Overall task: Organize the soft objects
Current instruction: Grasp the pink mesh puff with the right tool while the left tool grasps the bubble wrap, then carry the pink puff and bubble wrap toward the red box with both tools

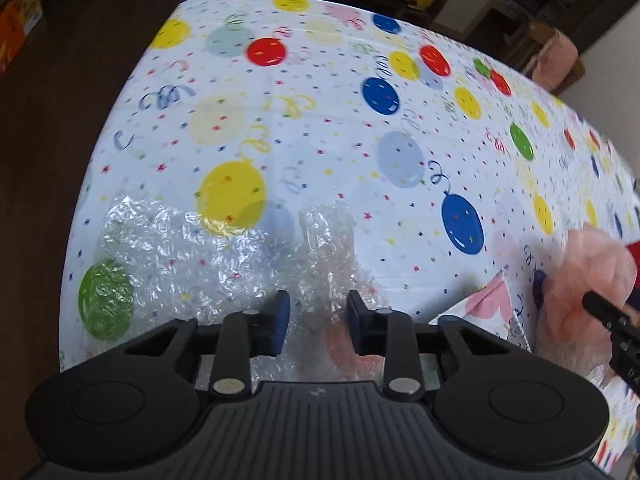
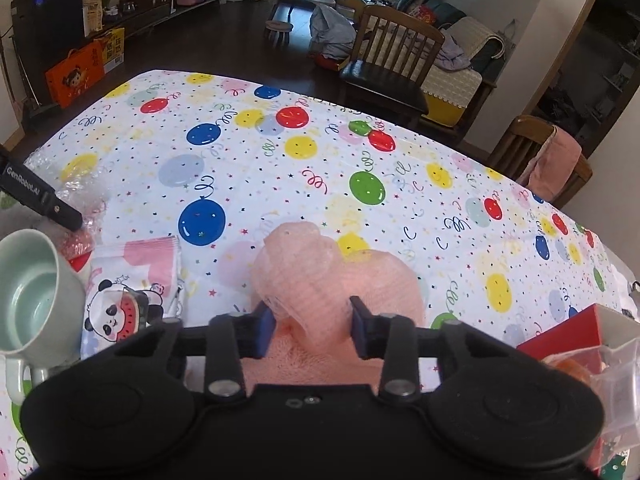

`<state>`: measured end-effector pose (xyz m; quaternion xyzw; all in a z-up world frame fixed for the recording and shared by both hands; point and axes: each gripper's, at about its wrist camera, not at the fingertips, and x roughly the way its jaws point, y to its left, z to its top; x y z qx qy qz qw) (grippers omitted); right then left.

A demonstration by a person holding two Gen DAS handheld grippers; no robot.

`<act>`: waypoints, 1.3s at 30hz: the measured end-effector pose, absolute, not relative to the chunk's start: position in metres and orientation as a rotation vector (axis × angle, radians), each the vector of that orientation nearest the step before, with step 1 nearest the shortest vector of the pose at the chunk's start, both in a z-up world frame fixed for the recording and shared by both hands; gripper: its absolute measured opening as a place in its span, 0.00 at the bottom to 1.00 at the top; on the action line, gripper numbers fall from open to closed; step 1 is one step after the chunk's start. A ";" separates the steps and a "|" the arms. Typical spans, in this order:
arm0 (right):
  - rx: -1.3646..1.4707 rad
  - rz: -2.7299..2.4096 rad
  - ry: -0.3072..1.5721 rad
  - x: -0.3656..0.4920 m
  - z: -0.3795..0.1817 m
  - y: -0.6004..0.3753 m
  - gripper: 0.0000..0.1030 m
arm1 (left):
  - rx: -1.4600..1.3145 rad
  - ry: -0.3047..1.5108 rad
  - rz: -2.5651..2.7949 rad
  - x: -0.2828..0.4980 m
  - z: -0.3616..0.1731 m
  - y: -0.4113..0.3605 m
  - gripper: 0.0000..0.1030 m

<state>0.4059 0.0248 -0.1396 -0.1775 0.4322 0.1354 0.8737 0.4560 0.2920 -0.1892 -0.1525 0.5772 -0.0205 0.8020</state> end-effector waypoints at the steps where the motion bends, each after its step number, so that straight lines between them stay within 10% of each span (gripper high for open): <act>1: -0.371 0.283 0.901 0.405 -0.139 0.025 0.27 | -0.325 1.233 -0.033 0.454 -0.189 0.294 0.19; 8: -0.370 0.311 0.879 0.398 -0.132 0.022 0.10 | -0.341 1.179 0.018 0.439 -0.181 0.306 0.07; 39: -0.026 0.492 0.719 0.302 0.000 -0.067 0.08 | -0.355 0.929 0.058 0.326 -0.027 0.300 0.06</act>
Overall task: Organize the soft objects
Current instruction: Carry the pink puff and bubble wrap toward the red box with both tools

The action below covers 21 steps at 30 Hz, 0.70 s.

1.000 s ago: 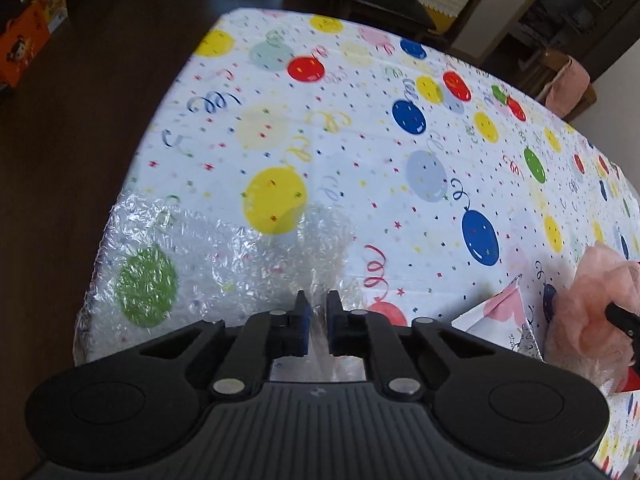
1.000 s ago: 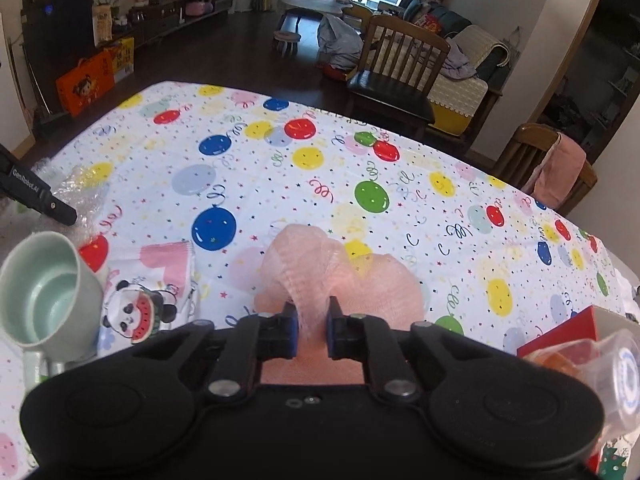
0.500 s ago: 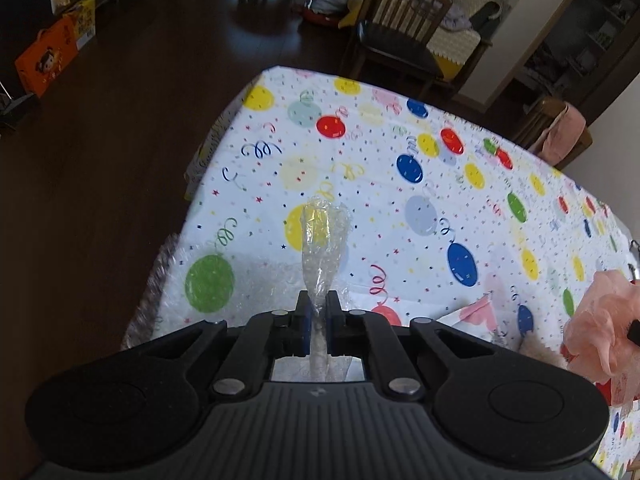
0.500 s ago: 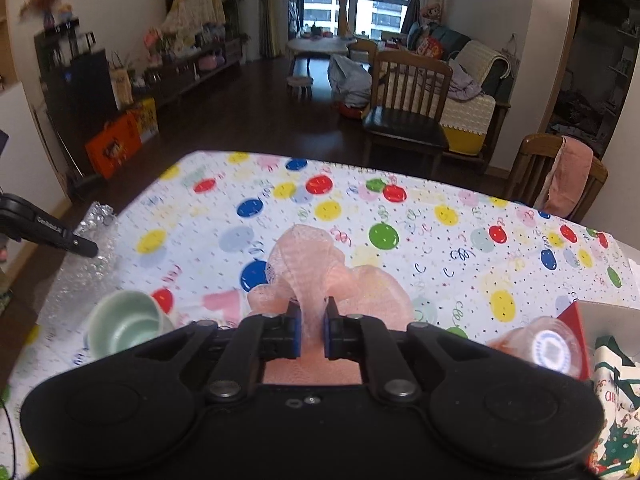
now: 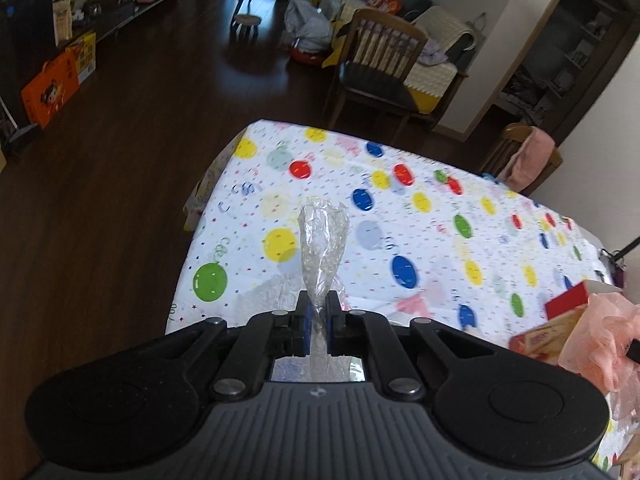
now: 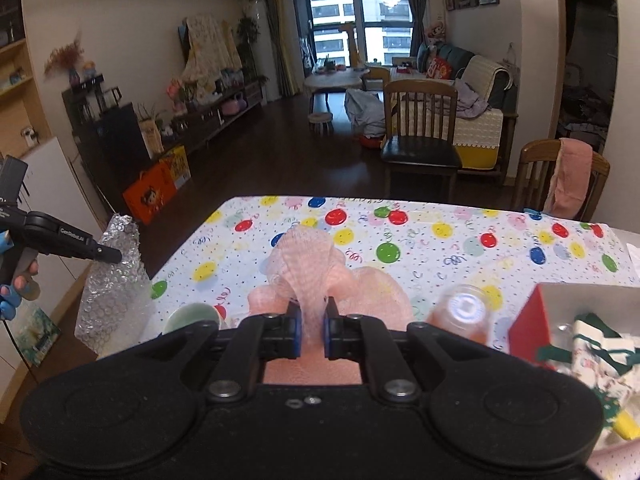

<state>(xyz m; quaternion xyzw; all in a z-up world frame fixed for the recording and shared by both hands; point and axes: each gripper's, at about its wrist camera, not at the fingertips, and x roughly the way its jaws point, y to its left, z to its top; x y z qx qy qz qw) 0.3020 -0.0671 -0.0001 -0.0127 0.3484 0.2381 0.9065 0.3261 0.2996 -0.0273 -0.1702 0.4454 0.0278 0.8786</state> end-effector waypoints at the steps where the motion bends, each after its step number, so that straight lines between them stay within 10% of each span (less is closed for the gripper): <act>1: -0.017 0.492 0.713 0.298 0.003 -0.074 0.08 | -0.350 0.920 0.049 0.323 -0.019 0.295 0.06; 21: 0.128 0.384 0.640 0.280 0.020 -0.235 0.08 | -0.188 0.826 -0.259 0.330 0.085 0.092 0.06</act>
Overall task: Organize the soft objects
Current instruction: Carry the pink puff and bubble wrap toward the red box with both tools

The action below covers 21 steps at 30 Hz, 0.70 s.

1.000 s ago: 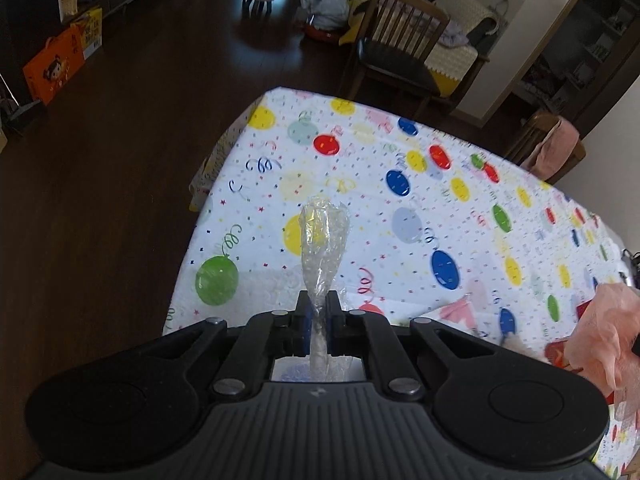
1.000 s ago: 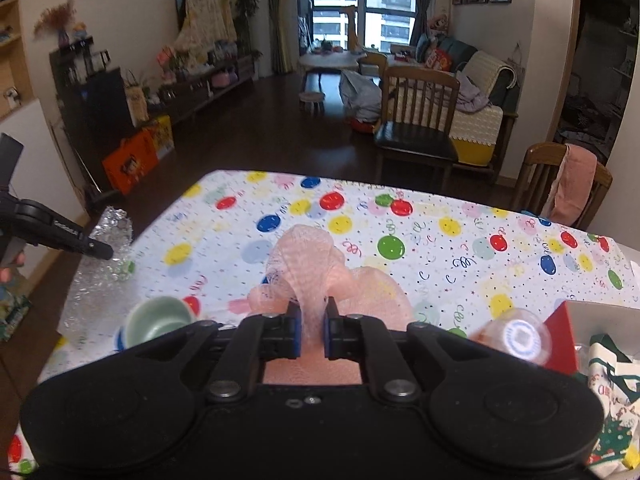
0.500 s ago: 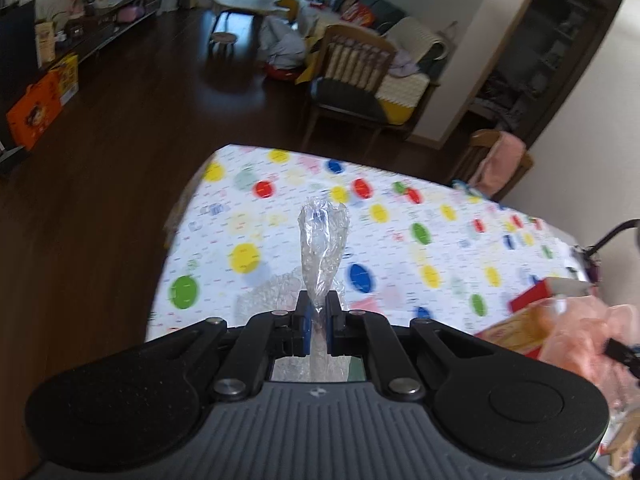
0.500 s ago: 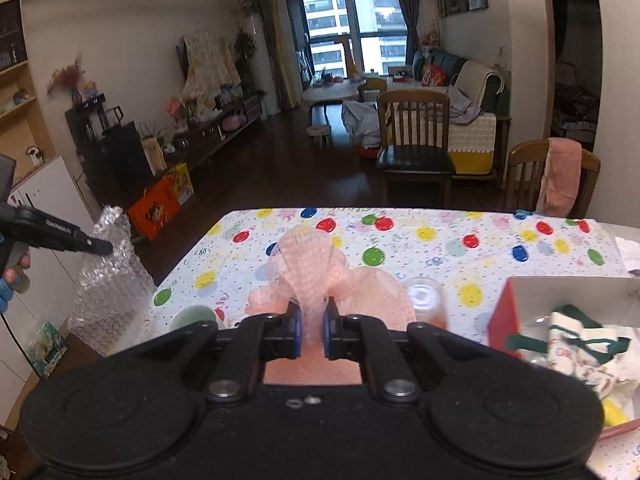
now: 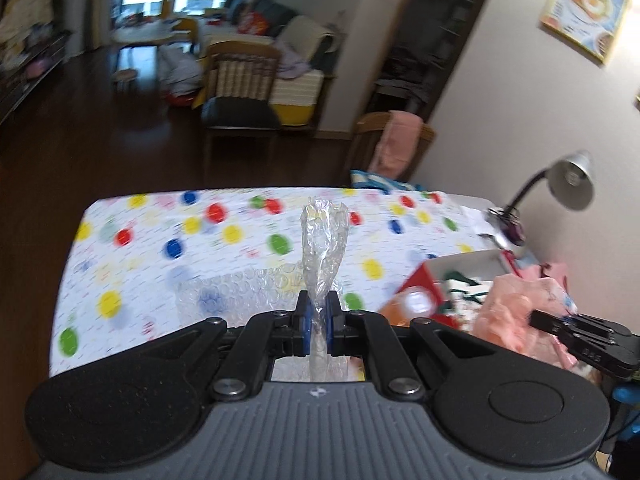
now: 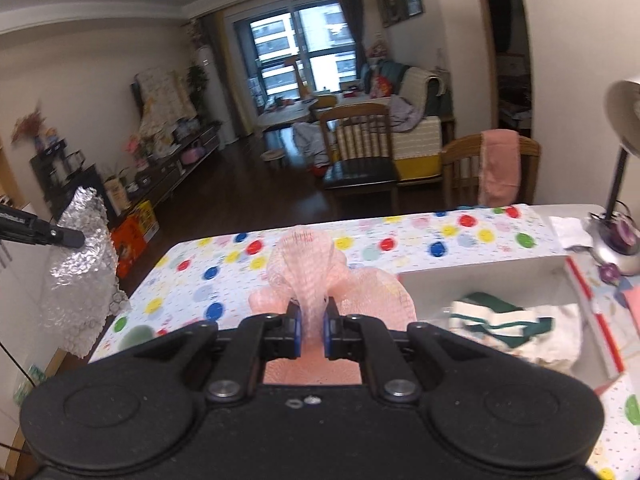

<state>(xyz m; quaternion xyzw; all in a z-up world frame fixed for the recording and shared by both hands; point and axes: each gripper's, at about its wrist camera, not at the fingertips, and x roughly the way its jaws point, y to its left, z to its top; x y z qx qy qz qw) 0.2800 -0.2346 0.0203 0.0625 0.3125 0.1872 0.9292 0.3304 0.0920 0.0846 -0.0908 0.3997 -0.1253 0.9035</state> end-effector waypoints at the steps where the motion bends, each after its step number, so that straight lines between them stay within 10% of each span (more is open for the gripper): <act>1: 0.135 0.372 0.638 0.281 0.019 -0.244 0.08 | -0.174 0.822 -0.275 0.333 0.089 0.079 0.06; 21: 0.167 0.207 0.649 0.310 -0.009 -0.392 0.08 | -0.082 0.764 -0.646 0.377 0.115 -0.186 0.06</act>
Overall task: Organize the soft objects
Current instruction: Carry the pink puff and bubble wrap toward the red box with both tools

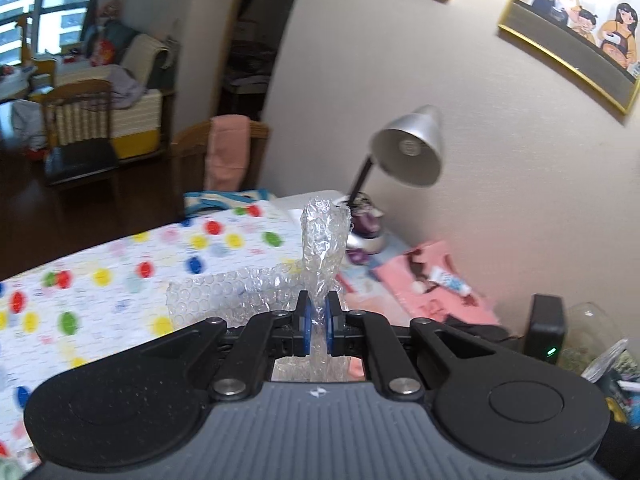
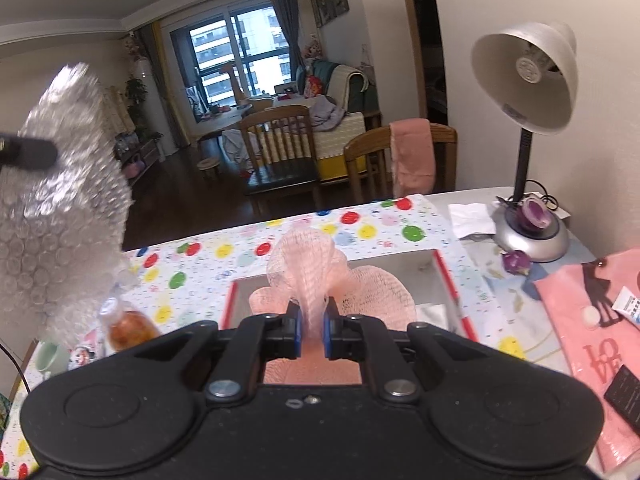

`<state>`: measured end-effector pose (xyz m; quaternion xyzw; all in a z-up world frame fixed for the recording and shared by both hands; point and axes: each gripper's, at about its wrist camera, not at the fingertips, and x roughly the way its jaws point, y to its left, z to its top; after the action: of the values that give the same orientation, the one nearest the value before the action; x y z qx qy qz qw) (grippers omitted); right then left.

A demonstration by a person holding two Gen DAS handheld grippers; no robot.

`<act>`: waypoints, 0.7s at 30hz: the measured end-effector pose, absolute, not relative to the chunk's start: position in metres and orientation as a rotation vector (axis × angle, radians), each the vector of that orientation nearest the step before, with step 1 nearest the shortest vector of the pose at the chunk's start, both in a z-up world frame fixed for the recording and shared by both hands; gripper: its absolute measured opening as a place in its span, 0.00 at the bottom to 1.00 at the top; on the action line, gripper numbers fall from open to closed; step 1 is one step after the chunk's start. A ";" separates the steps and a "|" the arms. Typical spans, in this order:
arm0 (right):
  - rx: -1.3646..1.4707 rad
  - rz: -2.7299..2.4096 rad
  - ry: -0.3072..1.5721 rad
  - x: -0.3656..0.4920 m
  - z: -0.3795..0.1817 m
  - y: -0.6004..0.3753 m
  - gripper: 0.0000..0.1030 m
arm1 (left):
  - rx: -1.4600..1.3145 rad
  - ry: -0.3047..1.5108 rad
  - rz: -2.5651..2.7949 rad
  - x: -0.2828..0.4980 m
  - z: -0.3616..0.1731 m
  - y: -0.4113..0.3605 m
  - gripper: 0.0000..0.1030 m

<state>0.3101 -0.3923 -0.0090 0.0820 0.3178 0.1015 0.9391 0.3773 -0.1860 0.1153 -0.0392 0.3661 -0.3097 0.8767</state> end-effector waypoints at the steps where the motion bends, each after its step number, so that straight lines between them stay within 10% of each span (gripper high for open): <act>1: 0.167 0.202 0.650 0.313 -0.011 -0.397 0.08 | -0.082 0.764 -0.661 0.380 0.112 -0.197 0.06; 21: 0.149 0.205 0.733 0.369 -0.064 -0.448 0.08 | 0.043 0.944 -0.435 0.457 -0.029 -0.258 0.06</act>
<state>0.3689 -0.4483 -0.0645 0.0724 0.3573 0.1001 0.9258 0.4568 -0.2582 -0.0287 0.0207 0.4509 -0.2079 0.8678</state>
